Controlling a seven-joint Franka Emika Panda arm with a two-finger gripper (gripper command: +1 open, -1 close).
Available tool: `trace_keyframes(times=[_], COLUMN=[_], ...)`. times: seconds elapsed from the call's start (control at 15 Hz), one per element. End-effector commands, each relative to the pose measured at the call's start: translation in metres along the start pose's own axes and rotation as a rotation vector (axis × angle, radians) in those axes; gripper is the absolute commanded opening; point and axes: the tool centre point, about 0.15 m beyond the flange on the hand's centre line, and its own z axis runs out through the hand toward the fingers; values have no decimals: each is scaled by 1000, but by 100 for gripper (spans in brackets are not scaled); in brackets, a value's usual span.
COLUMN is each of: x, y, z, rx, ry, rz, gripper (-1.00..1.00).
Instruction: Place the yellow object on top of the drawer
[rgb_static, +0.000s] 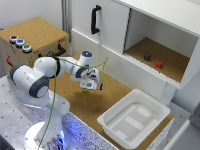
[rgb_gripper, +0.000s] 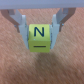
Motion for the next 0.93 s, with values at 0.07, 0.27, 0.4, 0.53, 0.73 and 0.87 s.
trace_keyframes(times=[0.07, 0.27, 0.4, 0.53, 0.73, 0.87], x=[81, 114, 132, 146, 155, 169], y=[-119, -151, -184, -216, -251, -270], z=[-69, -121, -156, -172, -176, -179], rx=[-90, -104, -147, -132, -95, -141], ry=[-7, 48, 66, 62, 57, 45], rz=[-226, -375, -517, -635, -875, -1020], gripper=[-100, -100, -100, -100, -100, -100])
